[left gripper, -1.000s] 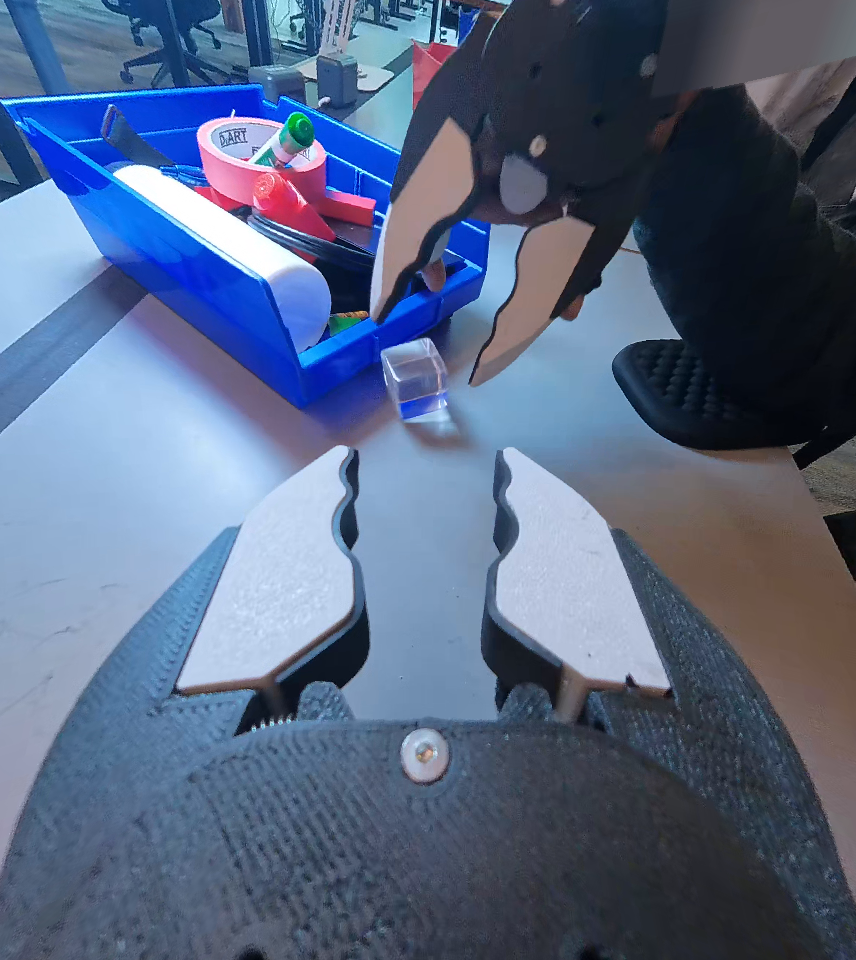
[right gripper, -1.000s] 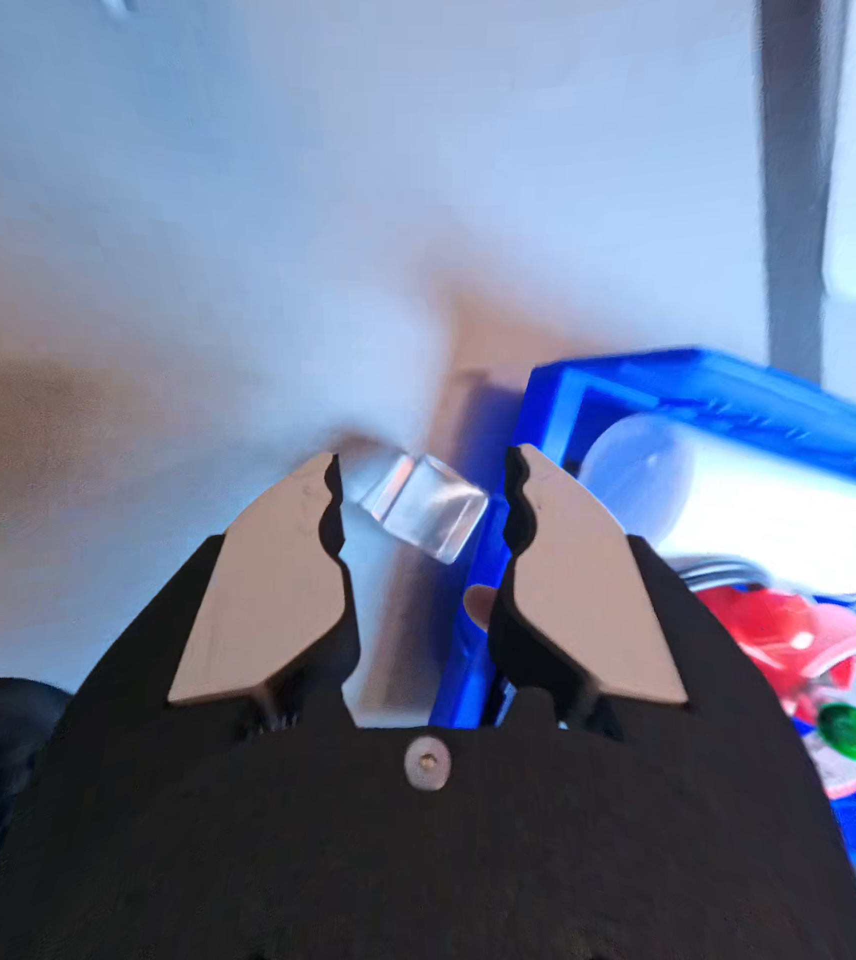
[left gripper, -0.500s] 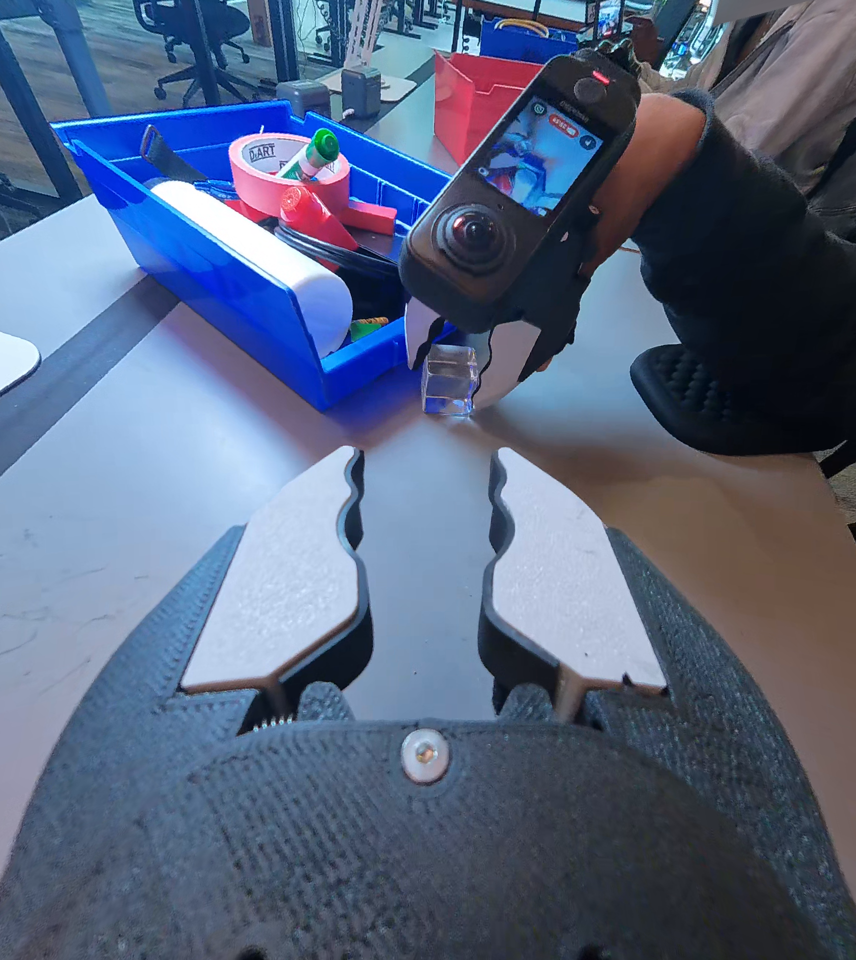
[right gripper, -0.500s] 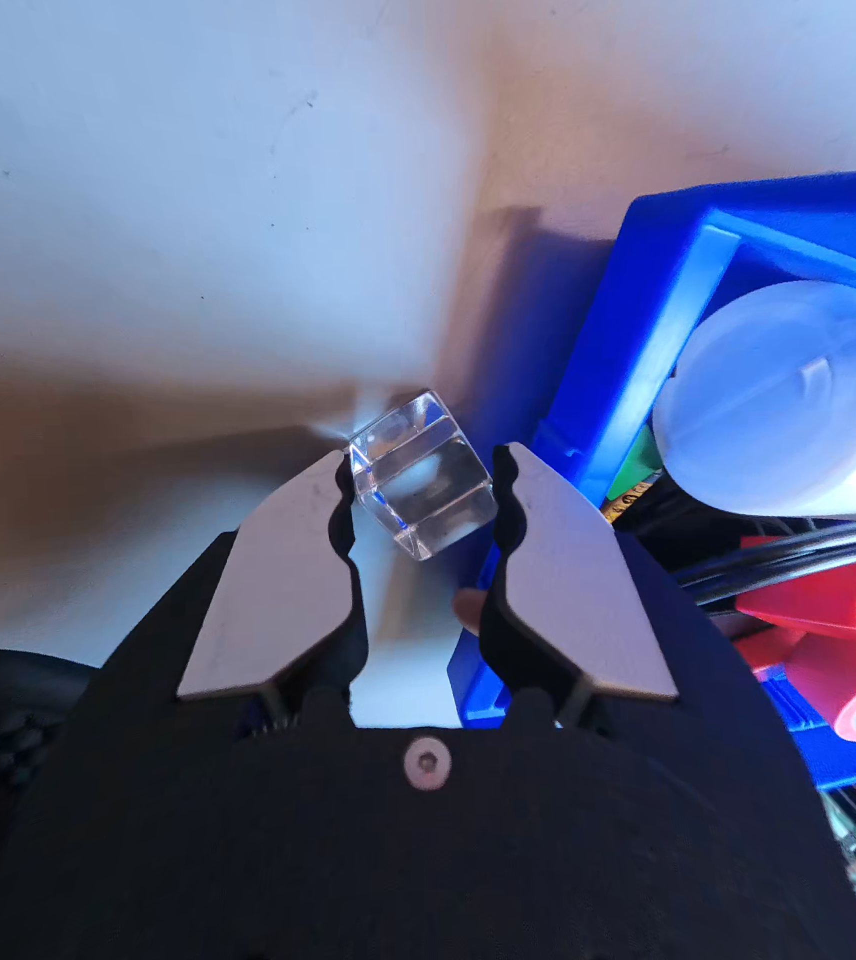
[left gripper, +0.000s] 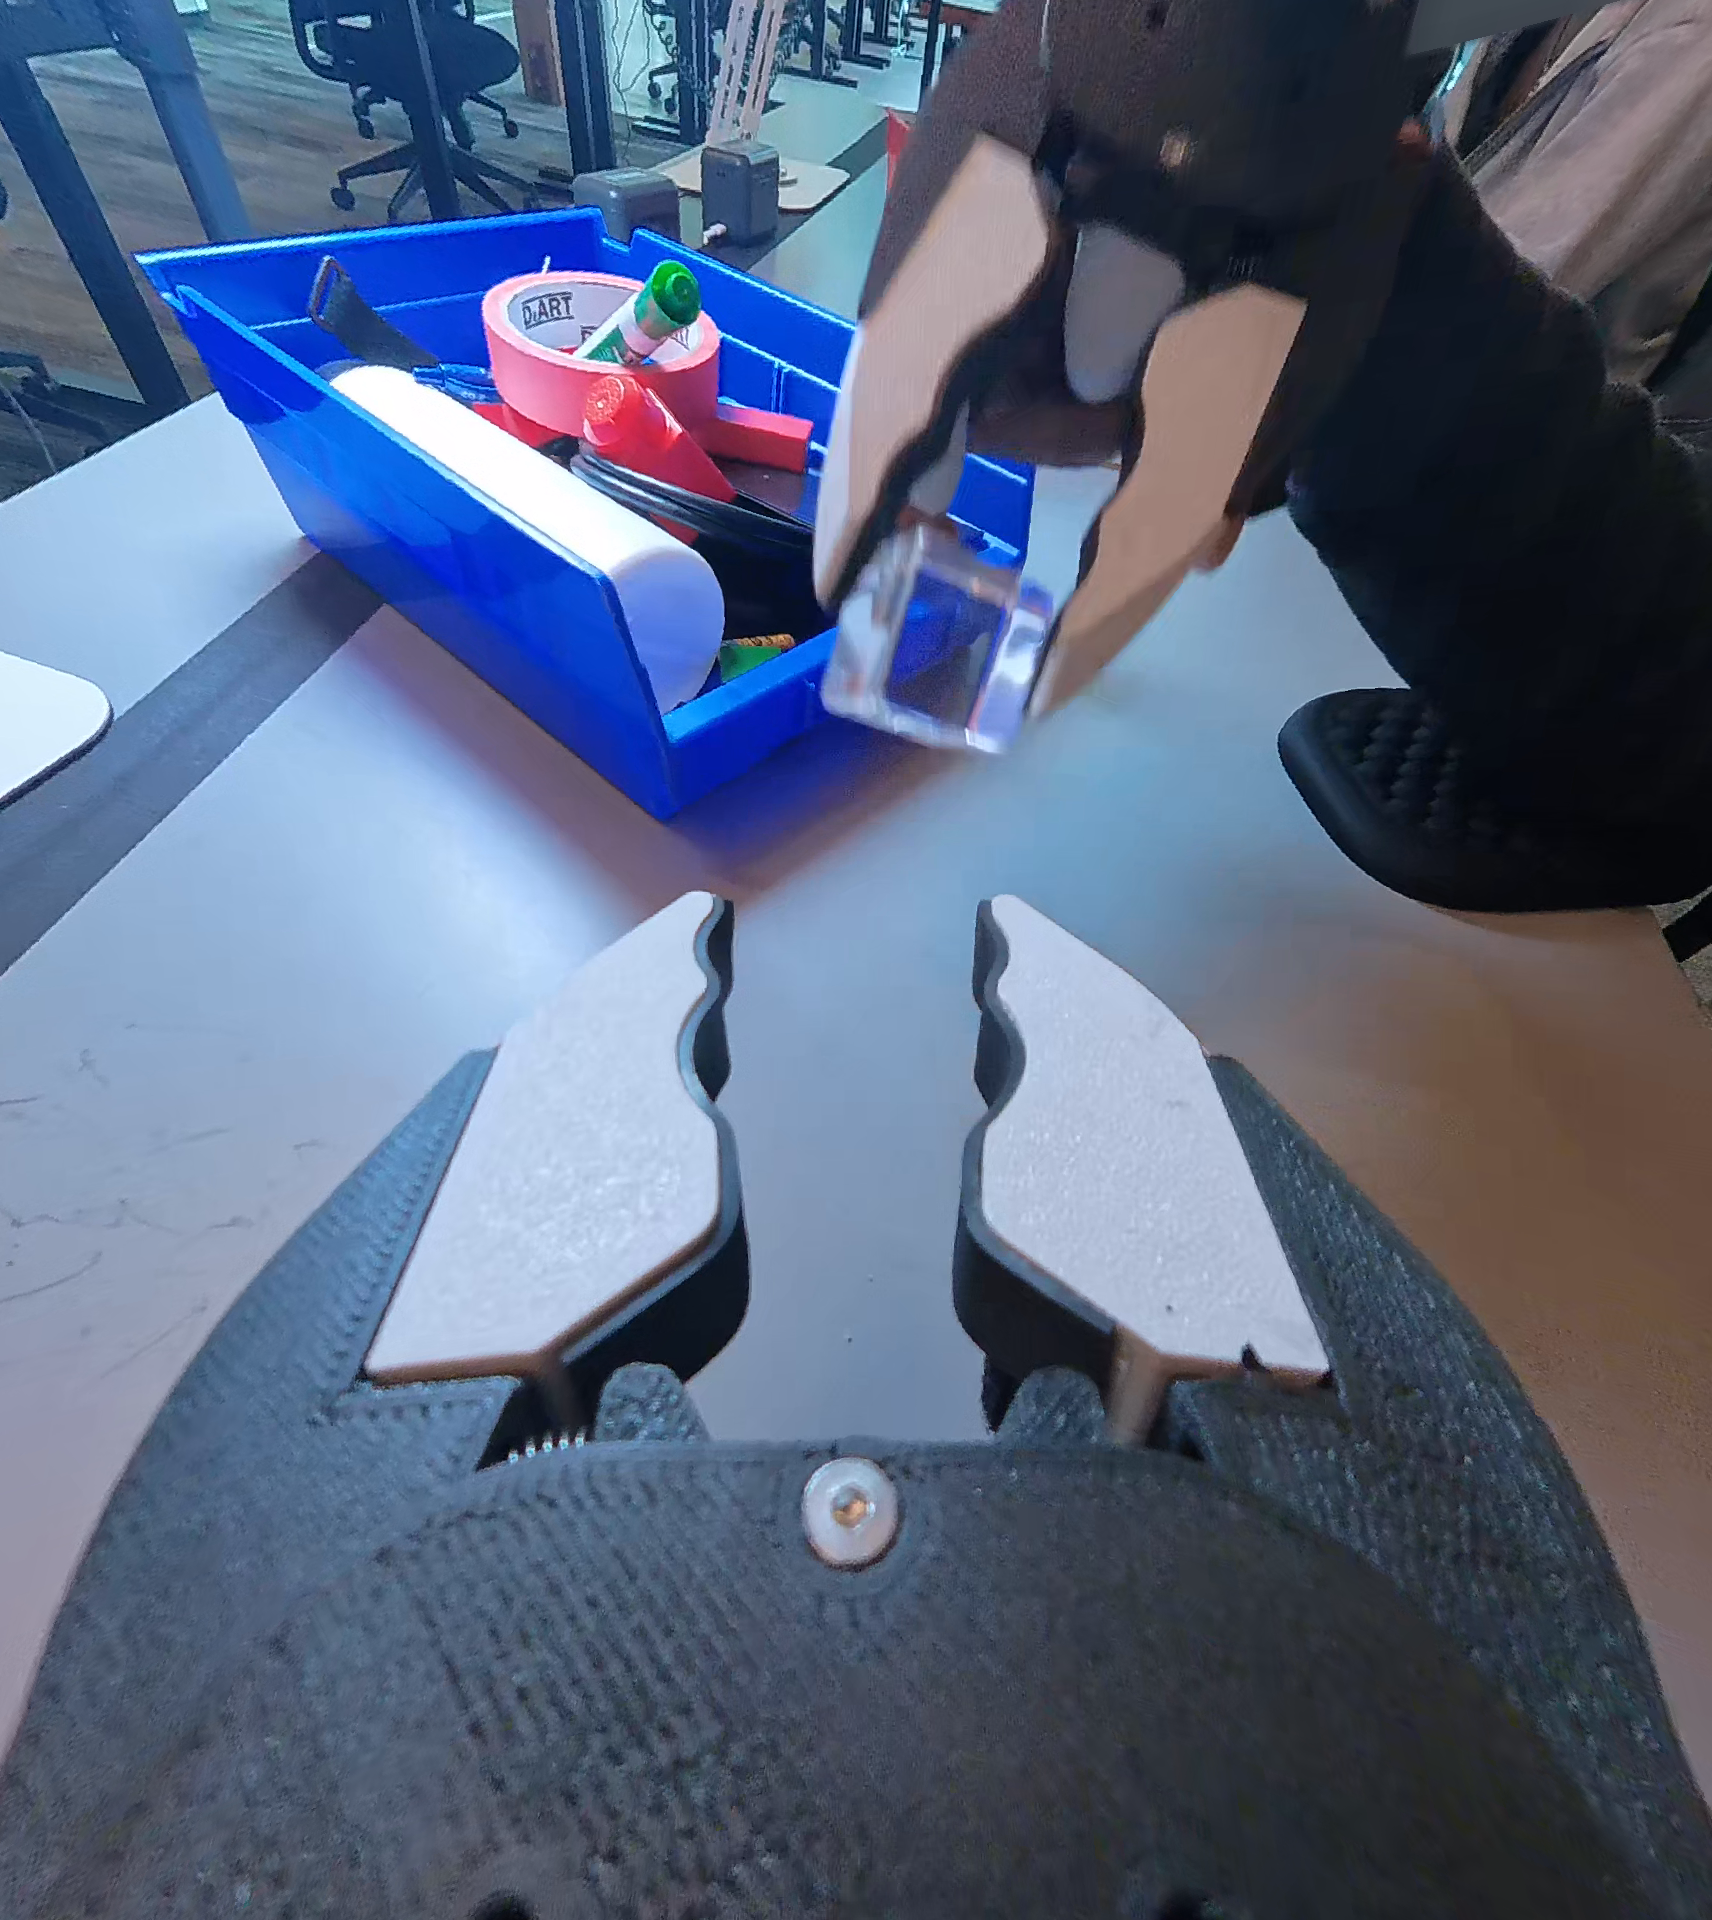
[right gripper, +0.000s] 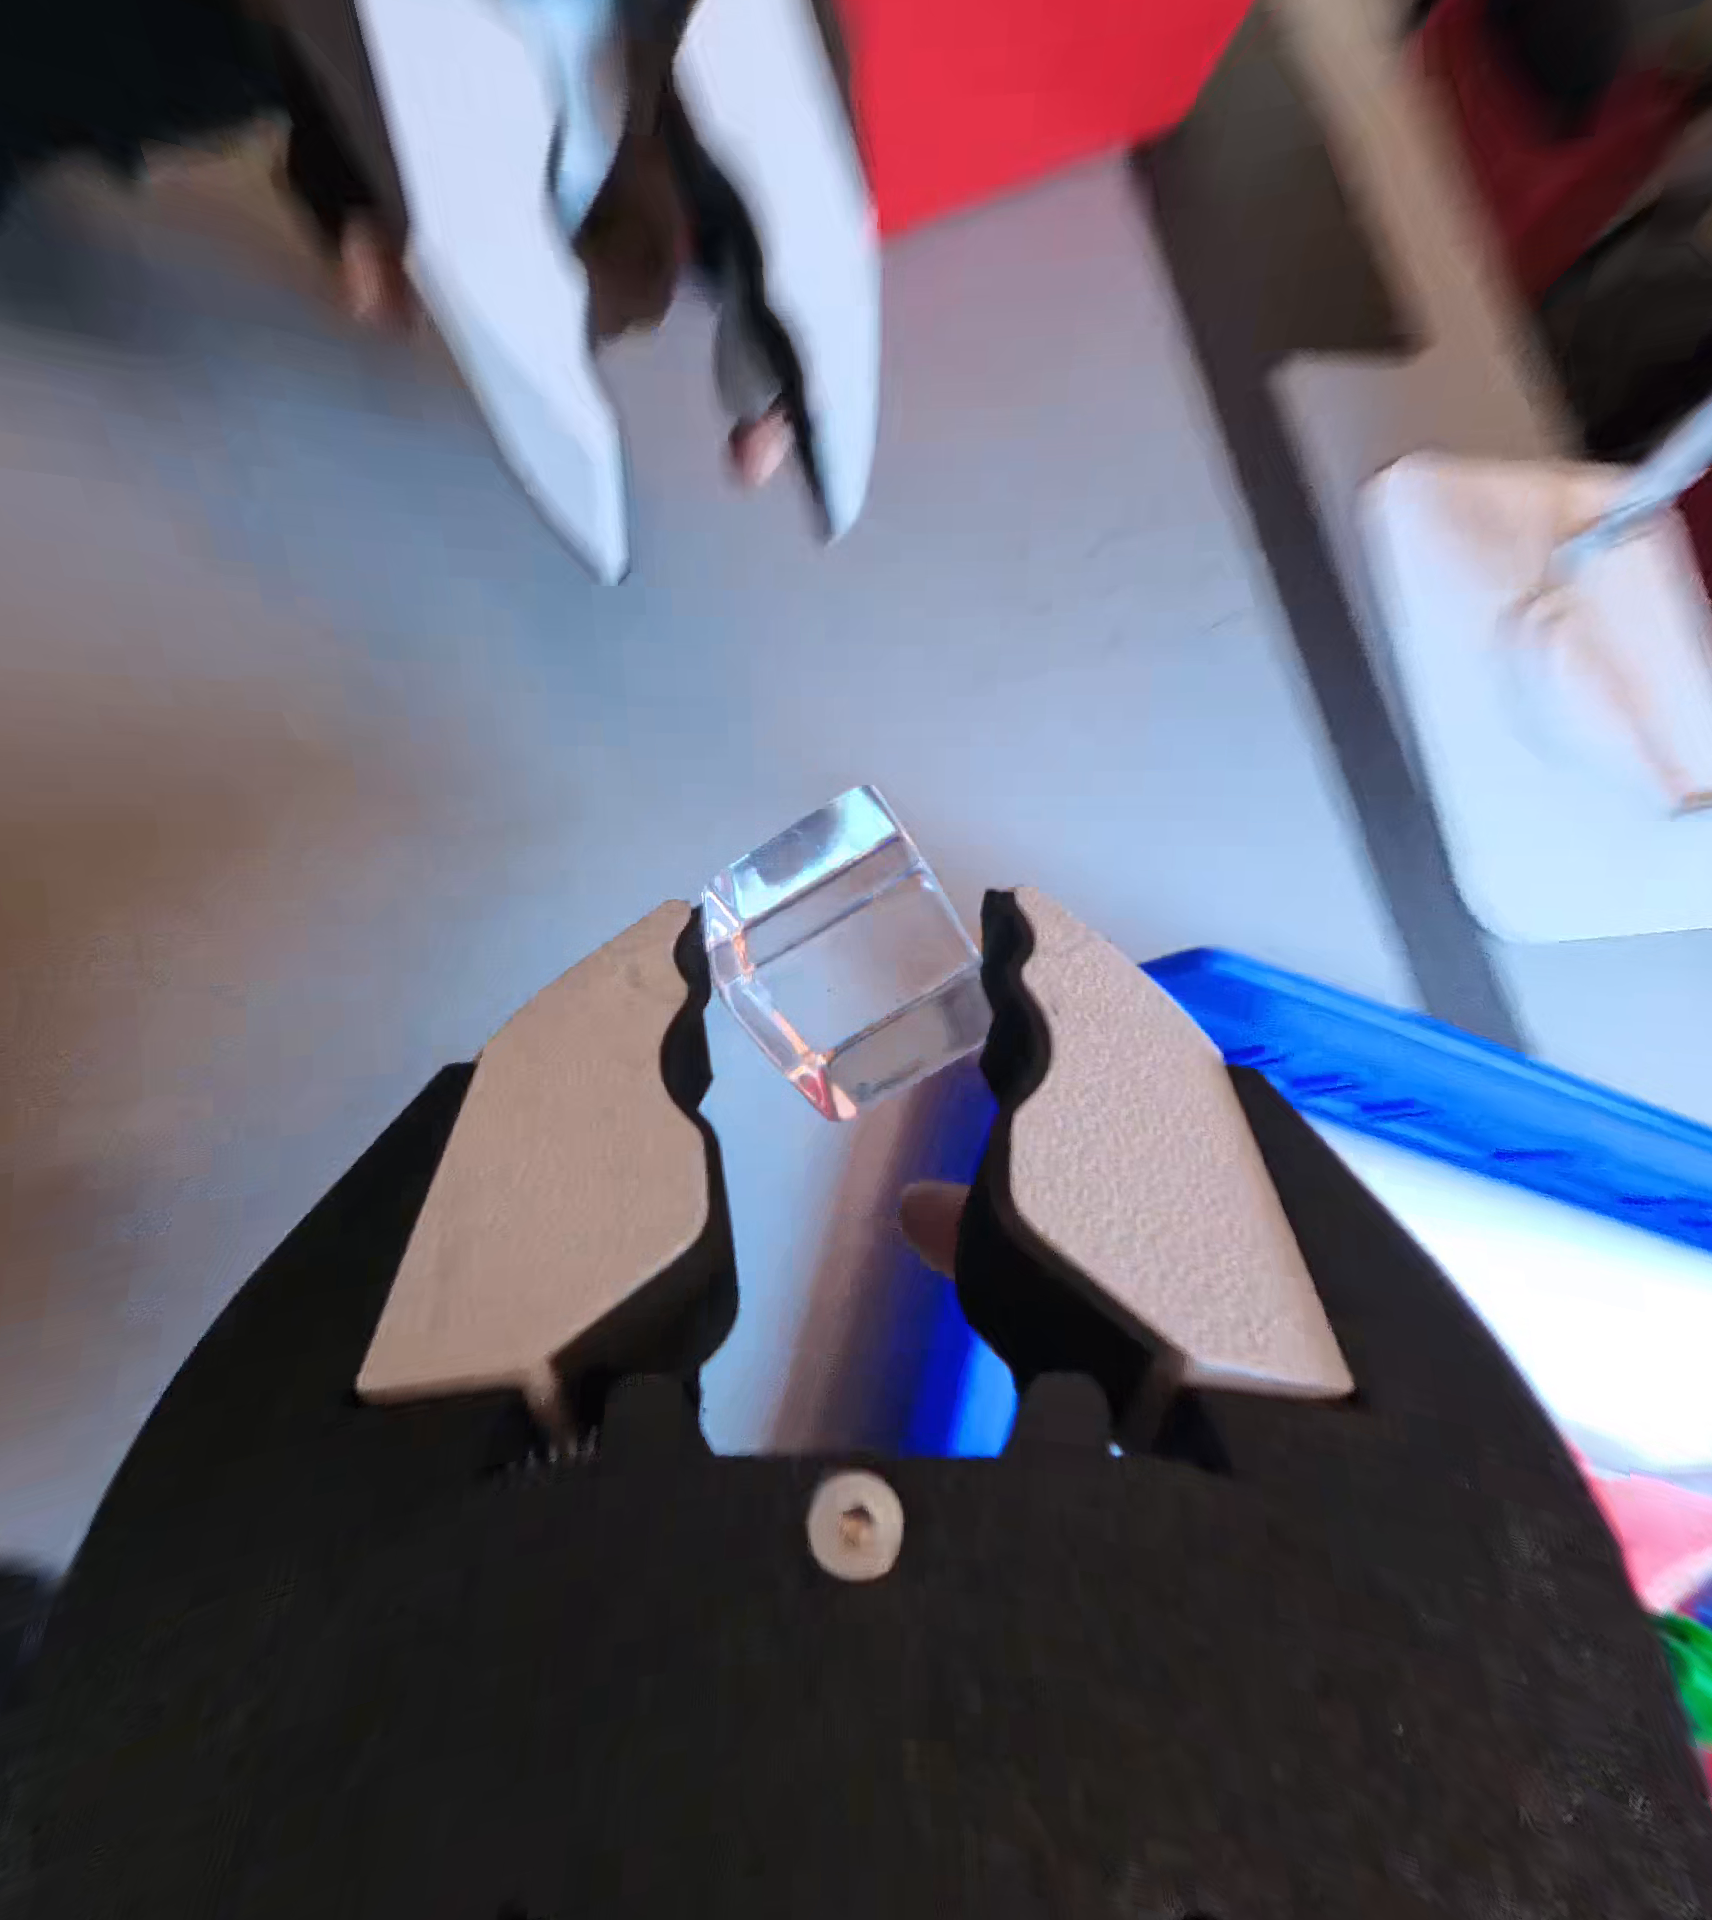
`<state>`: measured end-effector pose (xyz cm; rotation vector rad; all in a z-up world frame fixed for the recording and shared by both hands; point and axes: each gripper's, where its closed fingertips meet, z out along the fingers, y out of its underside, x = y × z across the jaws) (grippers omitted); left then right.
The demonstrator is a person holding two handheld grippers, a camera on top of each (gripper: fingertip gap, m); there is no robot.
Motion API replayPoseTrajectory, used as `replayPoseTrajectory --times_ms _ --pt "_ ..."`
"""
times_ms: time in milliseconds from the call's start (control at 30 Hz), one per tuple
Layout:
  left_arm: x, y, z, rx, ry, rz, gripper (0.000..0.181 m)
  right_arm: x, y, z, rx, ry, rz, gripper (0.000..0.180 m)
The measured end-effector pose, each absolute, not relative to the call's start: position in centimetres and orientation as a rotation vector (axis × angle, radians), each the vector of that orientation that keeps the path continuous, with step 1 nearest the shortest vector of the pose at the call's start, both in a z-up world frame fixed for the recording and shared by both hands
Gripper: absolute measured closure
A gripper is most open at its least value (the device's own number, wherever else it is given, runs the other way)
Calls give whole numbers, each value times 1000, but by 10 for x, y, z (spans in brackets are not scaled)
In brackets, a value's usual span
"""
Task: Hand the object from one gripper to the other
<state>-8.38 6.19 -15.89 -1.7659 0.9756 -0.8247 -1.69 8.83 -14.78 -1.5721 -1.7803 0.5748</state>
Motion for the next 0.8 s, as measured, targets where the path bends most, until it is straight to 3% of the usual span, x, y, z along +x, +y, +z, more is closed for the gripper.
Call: replayPoseTrajectory --times_ms 167,333,600,800 --pt "-86 66 -162 -1767 969 -797 137 4 153 -92 -1513 -1322 379 129" --pt "-90 69 -161 -1762 955 -773 137 35 194 -126 -1714 -1248 110 129" --pt "-108 77 -146 -1732 879 -747 140 59 181 -208 -2075 -1504 10 128" --pt "-122 82 -132 -1710 832 -720 139 54 186 -175 -1981 -1393 53 122"
